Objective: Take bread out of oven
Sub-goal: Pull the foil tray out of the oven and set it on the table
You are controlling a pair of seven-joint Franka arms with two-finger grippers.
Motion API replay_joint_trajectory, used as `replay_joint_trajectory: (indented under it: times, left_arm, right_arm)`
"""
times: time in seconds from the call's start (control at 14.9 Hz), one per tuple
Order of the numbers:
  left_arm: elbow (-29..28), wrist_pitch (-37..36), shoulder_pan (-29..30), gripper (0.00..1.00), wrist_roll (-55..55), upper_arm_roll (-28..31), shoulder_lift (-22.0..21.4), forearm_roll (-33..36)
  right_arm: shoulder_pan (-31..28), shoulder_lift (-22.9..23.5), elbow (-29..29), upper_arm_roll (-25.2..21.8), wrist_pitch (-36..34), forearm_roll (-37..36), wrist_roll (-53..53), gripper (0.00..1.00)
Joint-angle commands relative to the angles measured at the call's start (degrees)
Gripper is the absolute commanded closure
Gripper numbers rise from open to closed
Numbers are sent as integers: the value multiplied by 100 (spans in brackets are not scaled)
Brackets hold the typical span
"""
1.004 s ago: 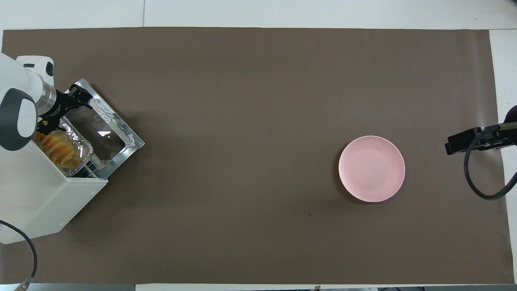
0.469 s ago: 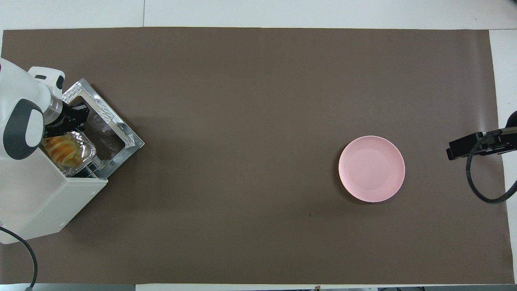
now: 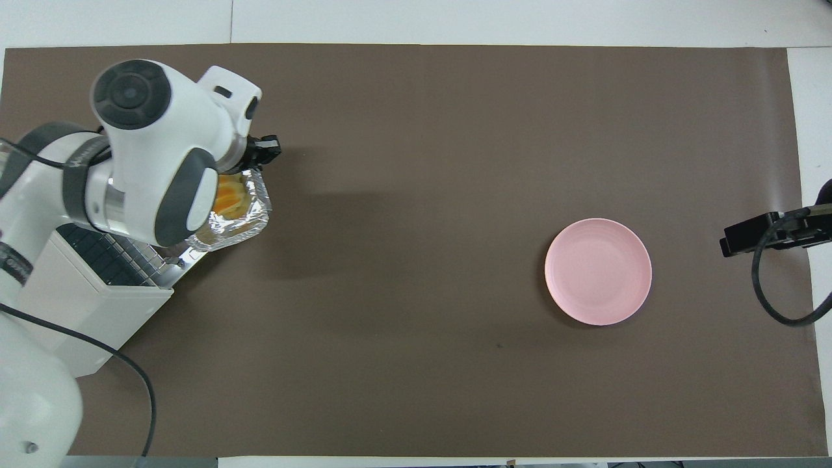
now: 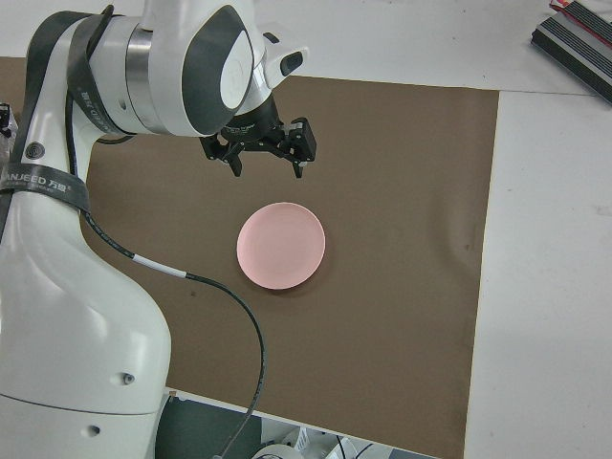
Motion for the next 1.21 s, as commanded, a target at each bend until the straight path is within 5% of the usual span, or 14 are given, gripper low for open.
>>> replay_joint_trajectory:
  times: [0.0,0.2,0.54,0.67,0.87,1.14]
  left_arm:
    - [446,50,-815,100,99,120,659,115]
    - [526,137,-1273,100,81,111,1047,231]
    - [403,199,-1434,100,72,102,1066,152]
    - [508,138,-1416,0,11,154,1066,2]
    - [597,-125,-1285,0,46,453,559,-50]
    - [570,-1354,-14,0,273,427,-470,-121]
  right_arm:
    - [-83,-96,-68,62,129,-1,-41,0]
    - [-100,-96,-77,62,112,25,-32,0]
    - [-21,-175,-226,106,112,34,-32,0]
    - [-12,-227,-331,115,164,34,11,0]
    - [-21,-245,-577,115,717,34,11,0]
    - [450,43,-648,124,1340,34,728,0]
